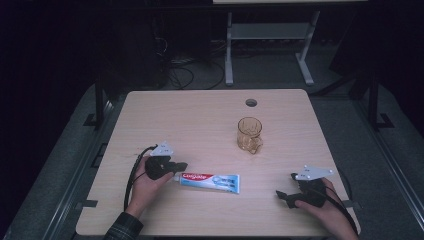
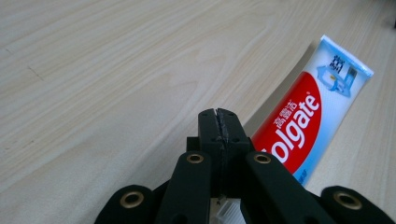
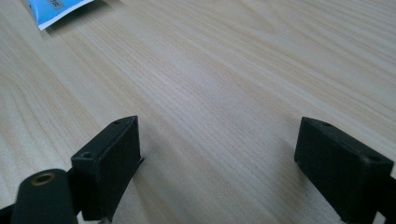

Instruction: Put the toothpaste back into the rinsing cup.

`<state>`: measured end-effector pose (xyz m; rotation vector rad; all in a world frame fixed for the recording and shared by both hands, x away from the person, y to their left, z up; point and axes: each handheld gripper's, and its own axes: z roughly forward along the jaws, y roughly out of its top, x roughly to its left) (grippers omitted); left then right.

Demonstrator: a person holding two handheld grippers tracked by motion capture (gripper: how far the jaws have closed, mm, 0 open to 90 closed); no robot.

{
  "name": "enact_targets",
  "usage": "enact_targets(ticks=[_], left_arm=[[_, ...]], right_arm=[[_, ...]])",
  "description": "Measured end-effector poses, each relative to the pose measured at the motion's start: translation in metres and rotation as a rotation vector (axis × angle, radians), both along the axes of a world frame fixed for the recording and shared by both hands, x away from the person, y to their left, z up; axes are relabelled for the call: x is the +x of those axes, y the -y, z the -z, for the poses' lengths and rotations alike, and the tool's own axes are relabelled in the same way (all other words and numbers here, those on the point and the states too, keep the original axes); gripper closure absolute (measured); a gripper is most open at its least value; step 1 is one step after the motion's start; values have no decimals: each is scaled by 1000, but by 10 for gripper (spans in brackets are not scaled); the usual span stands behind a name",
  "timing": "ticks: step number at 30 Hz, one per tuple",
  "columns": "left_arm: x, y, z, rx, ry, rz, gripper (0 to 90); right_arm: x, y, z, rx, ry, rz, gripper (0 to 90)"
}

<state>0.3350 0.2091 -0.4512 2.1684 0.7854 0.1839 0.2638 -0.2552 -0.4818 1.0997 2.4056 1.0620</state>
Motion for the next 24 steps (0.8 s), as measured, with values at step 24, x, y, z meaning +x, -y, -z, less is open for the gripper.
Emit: enact_targets(ticks=[24], left_arm=[[-17,0,3,22,-16,40,900]], right_arm=[[0,0,0,-4,7,-2,135]])
